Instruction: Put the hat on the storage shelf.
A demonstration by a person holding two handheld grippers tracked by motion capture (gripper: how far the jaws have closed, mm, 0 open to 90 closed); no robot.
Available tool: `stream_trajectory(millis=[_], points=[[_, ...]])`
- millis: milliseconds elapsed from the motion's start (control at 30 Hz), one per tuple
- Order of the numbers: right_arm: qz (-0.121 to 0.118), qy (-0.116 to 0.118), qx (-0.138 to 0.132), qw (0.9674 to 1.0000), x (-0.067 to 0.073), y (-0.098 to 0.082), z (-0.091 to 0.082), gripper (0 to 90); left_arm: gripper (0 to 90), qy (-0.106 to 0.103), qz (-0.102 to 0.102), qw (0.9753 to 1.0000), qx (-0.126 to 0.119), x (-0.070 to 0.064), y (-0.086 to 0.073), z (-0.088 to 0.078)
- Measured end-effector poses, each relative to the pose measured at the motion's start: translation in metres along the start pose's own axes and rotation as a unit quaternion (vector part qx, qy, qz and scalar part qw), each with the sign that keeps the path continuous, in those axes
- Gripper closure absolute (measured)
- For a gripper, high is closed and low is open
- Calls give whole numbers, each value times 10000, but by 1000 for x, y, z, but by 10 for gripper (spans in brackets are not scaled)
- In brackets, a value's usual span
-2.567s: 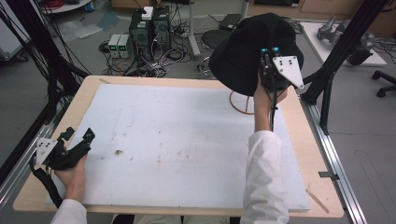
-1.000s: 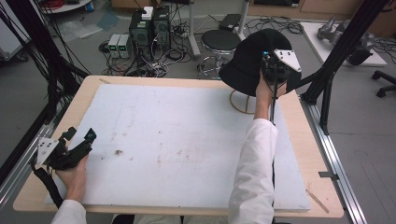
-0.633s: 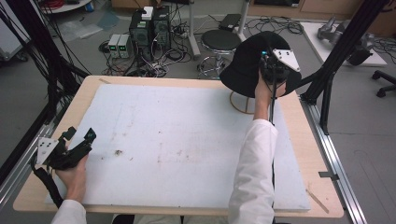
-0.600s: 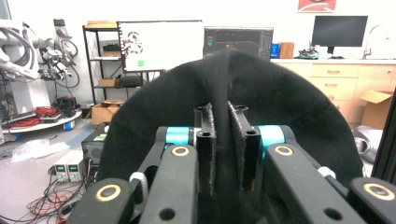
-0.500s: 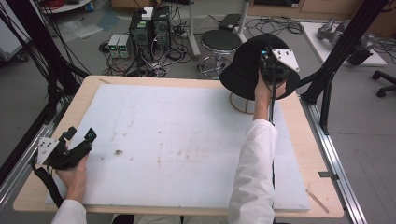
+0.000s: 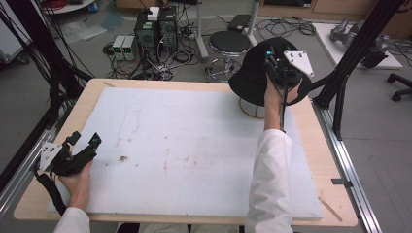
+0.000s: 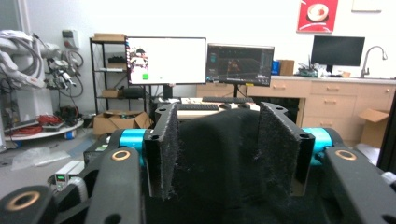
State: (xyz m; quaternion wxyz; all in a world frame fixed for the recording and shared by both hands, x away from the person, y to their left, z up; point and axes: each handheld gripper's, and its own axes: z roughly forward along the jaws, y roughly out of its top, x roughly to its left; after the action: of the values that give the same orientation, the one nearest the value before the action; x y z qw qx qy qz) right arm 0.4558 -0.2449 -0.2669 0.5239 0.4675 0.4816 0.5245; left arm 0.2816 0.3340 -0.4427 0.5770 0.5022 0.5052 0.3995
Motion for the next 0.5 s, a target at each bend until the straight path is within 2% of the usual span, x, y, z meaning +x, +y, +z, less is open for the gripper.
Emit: stream_trajectory(millis=[167,267,333,400,433,467,500], points=[[-9,41,8,10000,3,0,-11,440,247,6,-11,10000,-24,0,0,0],[-29,62,237,9997,2,-1,-19,413,247,3,-3,10000,-23,0,1,-1],[15,62,291,9996,0,-1,-23,401,247,10,-10,10000,-18,0,0,0],[178,192,559,9981,-1,-2,-25,355,247,8,-14,10000,-10,0,0,-1],[178,192,559,9981,-1,-2,-25,355,247,-4,-16,10000,-3,0,0,-1],[164,183,765,9968,-2,-4,-30,343,247,-12,-8,10000,11,0,0,-1],[133,195,800,9965,-2,-4,-33,340,247,-18,-14,10000,10,-1,0,-1]])
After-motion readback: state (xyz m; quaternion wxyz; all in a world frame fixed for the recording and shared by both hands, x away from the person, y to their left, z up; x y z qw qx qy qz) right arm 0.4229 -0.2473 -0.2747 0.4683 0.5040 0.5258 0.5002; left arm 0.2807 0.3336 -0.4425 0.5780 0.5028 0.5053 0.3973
